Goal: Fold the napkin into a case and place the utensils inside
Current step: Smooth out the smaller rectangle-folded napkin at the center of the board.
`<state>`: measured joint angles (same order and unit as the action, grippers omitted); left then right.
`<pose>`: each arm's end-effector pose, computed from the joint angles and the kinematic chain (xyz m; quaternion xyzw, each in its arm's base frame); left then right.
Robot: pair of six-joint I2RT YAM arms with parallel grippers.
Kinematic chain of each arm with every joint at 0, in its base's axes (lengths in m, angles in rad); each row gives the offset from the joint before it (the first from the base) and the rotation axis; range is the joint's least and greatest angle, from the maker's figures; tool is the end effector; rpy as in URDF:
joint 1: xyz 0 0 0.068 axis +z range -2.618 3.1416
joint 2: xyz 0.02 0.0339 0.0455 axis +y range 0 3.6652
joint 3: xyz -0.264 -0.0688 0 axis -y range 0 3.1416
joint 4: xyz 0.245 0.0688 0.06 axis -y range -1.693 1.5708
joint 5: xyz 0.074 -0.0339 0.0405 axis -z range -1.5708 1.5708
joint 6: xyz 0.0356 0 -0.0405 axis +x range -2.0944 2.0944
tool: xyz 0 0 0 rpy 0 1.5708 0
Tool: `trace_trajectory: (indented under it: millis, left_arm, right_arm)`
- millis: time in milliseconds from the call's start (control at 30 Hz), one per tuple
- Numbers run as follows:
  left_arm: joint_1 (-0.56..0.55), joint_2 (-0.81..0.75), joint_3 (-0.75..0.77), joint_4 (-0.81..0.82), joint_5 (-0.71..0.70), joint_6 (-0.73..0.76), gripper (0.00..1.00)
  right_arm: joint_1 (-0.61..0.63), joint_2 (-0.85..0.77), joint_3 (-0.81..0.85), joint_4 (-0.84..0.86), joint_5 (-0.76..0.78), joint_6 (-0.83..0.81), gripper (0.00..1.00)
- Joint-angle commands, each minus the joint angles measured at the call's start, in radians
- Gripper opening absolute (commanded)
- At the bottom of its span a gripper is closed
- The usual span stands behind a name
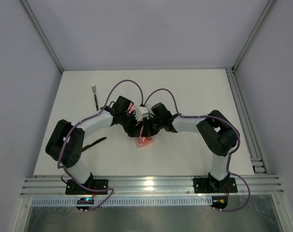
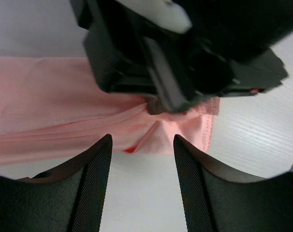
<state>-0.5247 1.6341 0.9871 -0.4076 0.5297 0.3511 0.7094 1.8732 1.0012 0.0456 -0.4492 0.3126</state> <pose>0.2680 -0.1759 0.1861 0.4562 0.8168 -0.2735 0.2235 0.2737 0.2554 0.1385 -0.2584 0.8744 0.3543 0.2078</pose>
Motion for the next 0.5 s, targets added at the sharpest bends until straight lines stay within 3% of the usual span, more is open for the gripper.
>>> trace_trajectory:
  millis: [0, 200, 467]
  left_arm:
    - [0.006, 0.074, 0.091, -0.078, -0.092, 0.107, 0.56]
    - [0.008, 0.121, 0.126, -0.126, -0.067, 0.118, 0.57]
    - [0.008, 0.148, 0.151, -0.244, -0.033, 0.141, 0.45]
  right_arm:
    - [-0.005, 0.014, -0.016, 0.051, 0.006, 0.029, 0.04]
    - [-0.007, 0.033, -0.012, 0.091, 0.001, 0.065, 0.04]
    - [-0.005, 0.04, -0.003, 0.106, -0.006, 0.088, 0.04]
